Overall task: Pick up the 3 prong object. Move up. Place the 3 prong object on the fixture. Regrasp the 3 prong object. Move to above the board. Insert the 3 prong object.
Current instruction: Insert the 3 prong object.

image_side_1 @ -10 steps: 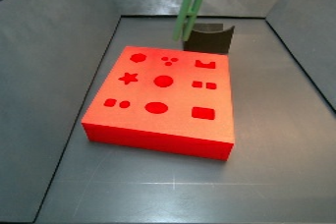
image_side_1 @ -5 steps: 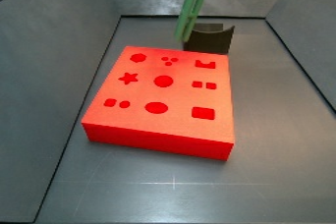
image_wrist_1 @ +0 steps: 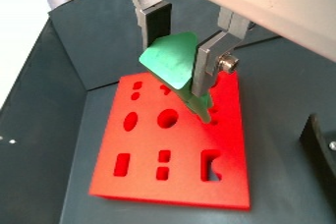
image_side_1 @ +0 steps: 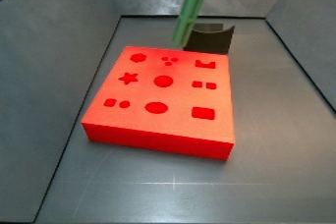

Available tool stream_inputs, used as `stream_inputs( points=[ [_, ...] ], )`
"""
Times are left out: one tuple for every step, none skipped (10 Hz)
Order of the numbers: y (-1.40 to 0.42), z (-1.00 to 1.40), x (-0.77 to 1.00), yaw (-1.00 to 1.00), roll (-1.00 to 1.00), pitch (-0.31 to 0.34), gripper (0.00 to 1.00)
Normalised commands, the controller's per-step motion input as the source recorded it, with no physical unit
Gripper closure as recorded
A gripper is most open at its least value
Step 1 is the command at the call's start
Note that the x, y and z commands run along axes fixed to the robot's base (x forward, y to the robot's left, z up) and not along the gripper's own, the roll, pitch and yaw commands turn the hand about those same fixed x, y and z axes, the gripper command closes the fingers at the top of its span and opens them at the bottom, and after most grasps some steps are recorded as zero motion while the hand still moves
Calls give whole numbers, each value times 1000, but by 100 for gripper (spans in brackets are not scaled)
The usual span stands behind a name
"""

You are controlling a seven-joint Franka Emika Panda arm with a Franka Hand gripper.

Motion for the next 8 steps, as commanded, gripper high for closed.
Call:
stream_inputs(
  points=[
    [23,0,-546,0,-126,-500,100],
    [6,0,-469,0,-80,-500,100],
    [0,-186,-49,-9,0,-164,100],
    [-26,-89,49,-40,0,-71,100],
    [0,-180,617,-17,0,0,100],
    [46,-363,857,60,0,0,100],
    [131,-331,383,386,0,0,100],
    [57,-140,0,314,-1,-40,100]
  ],
)
